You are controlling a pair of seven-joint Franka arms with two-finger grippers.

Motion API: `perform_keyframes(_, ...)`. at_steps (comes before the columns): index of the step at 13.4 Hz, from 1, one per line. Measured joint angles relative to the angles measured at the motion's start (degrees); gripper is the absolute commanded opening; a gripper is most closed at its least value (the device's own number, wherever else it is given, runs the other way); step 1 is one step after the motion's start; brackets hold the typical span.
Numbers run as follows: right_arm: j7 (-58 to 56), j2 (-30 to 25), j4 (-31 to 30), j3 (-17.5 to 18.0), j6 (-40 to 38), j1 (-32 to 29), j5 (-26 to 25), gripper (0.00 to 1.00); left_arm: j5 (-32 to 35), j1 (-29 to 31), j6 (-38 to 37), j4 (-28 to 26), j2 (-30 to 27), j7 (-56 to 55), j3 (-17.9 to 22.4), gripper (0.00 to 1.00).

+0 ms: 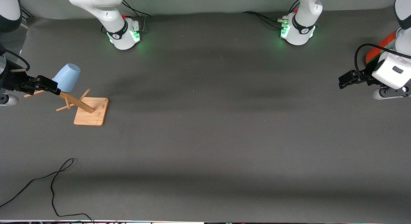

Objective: Rotate and upright cup with both arms
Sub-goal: 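Close the right gripper on the blue cup hanging on the wooden stand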

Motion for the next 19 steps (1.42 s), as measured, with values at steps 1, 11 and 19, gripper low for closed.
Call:
perform_keyframes(1,0.0,0.0,0.0,0.0,0.02,0.0,0.0,1.0,0.0,0.0,0.0,0.0,0.0,0.0,0.0,1.0)
perform_keyframes(11,-0.1,-6.08,-7.93,-2.1,2.49,-0.03,-0.02,1.0,0.0,0.0,0.0,0.0,0.0,0.0,0.0,1.0)
perform_keyframes(19,10.02,-17.5,-21.26,-7.98,1.89,-0.32,-0.29,1.0,0.0,0.0,0.0,0.0,0.01,0.0,0.0,1.0)
